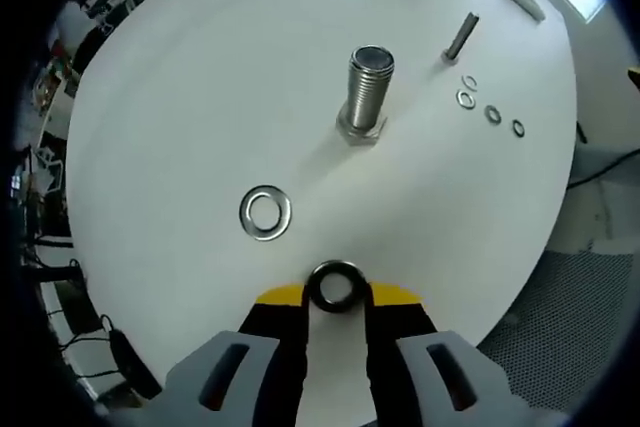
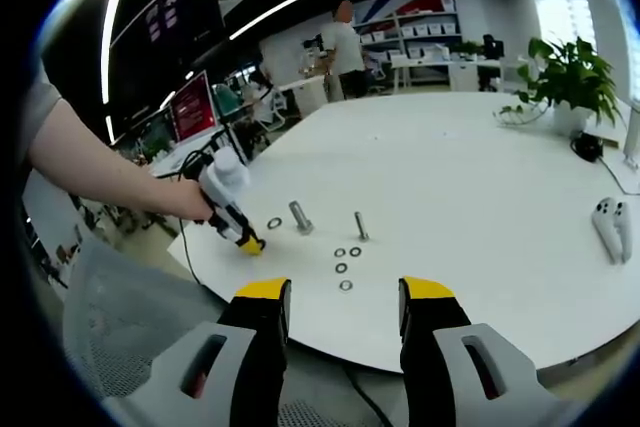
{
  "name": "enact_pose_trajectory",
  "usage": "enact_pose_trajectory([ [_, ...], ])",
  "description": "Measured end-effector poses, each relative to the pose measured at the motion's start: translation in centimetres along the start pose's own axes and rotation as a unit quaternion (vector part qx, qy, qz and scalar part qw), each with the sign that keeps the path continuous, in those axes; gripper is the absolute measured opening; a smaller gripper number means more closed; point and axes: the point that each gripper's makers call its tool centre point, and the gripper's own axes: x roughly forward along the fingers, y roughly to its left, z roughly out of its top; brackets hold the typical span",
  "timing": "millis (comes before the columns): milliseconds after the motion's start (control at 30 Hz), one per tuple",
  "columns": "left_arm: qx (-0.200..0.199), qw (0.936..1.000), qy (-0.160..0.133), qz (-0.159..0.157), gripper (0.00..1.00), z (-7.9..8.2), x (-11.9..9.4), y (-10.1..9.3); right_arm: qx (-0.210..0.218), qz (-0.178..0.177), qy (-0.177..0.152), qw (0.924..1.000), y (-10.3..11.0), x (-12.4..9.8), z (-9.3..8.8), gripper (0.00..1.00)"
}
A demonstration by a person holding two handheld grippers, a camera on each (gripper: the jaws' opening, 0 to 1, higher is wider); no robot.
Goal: Place the washer onto the threaded stud by aligning its center hole with the stud, sliding it down to the base, and recovering from edge contact or off-axis alignment until the washer reaches the visible bottom stop.
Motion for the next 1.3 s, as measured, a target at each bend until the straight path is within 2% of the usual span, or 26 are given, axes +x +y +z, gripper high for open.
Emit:
enact_pose_trajectory([
  [167, 0.005, 1.0, -0.006, 0.002, 0.19, 0.1, -0.2, 0.2, 0.001, 0.0, 0.0, 1.0, 0.0, 0.0, 0.0, 0.45],
  [300, 0.01, 0.9998, -0.016, 0.002, 0.19, 0.8, -0.7, 0.2, -0.001, 0.001, 0.001, 1.0, 0.0, 0.0, 0.0, 0.46],
  [500, 0.028, 0.9987, -0.043, 0.0, 0.19, 2.9, -2.3, 0.0, -0.001, 0.001, 0.001, 1.0, 0.0, 0.0, 0.0, 0.45],
  [833, 0.048, 0.9936, -0.102, 0.0, 0.19, 7.5, -5.6, -0.2, -0.001, 0.002, 0.001, 1.0, 0.1, 0.0, 0.0, 0.45],
  [1100, 0.065, 0.9907, -0.119, -0.002, 0.19, 9.9, -6.3, -0.8, 0.001, 0.002, -0.001, 1.0, 0.0, 0.0, 0.0, 0.46],
  [1300, 0.074, 0.9899, -0.12, -0.008, 0.19, 11.3, -6.0, -1.6, 0.002, 0.001, -0.003, 1.0, 0.0, 0.0, 0.1, 0.46],
])
